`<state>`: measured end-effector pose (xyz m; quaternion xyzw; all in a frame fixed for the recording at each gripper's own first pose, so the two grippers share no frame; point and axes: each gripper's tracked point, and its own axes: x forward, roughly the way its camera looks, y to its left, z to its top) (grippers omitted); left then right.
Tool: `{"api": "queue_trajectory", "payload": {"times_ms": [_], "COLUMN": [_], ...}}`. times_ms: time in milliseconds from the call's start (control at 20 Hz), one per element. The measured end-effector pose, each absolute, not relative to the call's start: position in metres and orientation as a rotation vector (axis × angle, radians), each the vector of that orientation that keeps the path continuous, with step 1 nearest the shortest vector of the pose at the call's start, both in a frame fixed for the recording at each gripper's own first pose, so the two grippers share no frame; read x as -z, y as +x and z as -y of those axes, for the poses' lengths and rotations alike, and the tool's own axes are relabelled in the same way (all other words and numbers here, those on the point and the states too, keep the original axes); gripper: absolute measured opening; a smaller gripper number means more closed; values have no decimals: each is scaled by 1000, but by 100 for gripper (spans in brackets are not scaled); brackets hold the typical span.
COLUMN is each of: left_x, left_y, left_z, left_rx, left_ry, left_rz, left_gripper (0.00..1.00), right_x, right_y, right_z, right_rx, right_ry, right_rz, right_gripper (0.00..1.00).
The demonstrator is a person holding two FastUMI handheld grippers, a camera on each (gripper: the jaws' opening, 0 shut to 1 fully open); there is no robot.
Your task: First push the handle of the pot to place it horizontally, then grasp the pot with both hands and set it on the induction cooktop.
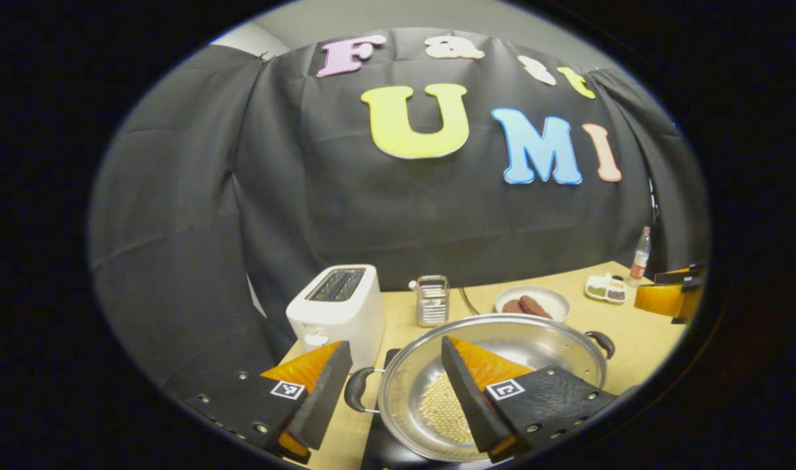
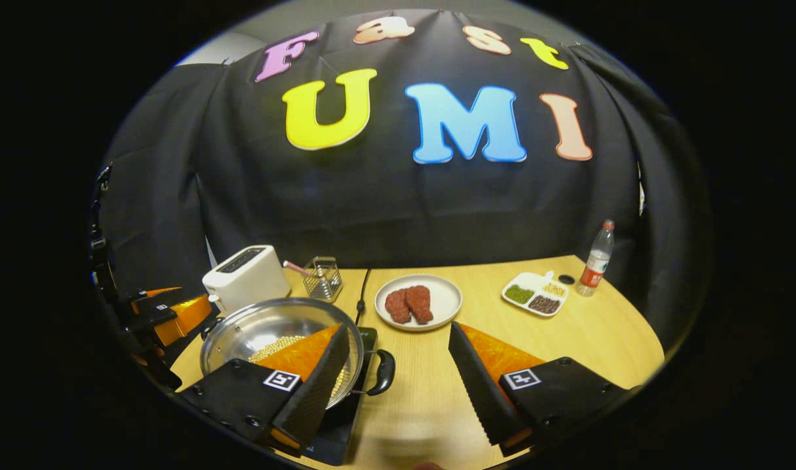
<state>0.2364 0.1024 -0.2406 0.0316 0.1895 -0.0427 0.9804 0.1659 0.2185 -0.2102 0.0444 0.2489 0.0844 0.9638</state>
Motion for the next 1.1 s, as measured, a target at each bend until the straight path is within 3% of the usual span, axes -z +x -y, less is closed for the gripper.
{"api": "queue_trajectory", "payload": {"times_ms": [50, 100, 250, 400, 450, 550, 600, 700, 900, 1100], "left_x": [223, 205, 160, 123, 119, 84, 68, 42, -4, -38], "left_y": [229, 220, 188, 150, 143, 108, 93, 61, 6, -27], "left_z": [-95, -85, -50, -20, -10, 19, 30, 54, 90, 101], "left_rx": [89, 94, 111, 96, 96, 91, 85, 82, 89, 99], "left_ry": [68, 62, -5, -48, -65, -91, -100, -120, -181, -131], "left_rz": [-348, -317, -229, -184, -181, -159, -139, -103, -49, 11], "left_gripper": [83, 82, 82, 82, 87, 82, 84, 84, 84, 82], "right_x": [195, 181, 142, 110, 101, 84, 77, 66, 47, 31], "right_y": [161, 156, 138, 109, 97, 72, 60, 38, -2, -34], "right_z": [-205, -190, -148, -114, -99, -73, -60, -36, 1, 26], "right_rx": [-168, -159, -120, -124, -127, -126, -126, -134, -152, -143], "right_ry": [72, 50, 19, 4, -10, -18, -17, -17, 14, 9], "right_rz": [-467, -432, -337, -251, -227, -181, -158, -130, -110, -90], "right_gripper": [92, 97, 97, 92, 92, 96, 92, 96, 92, 96]}}
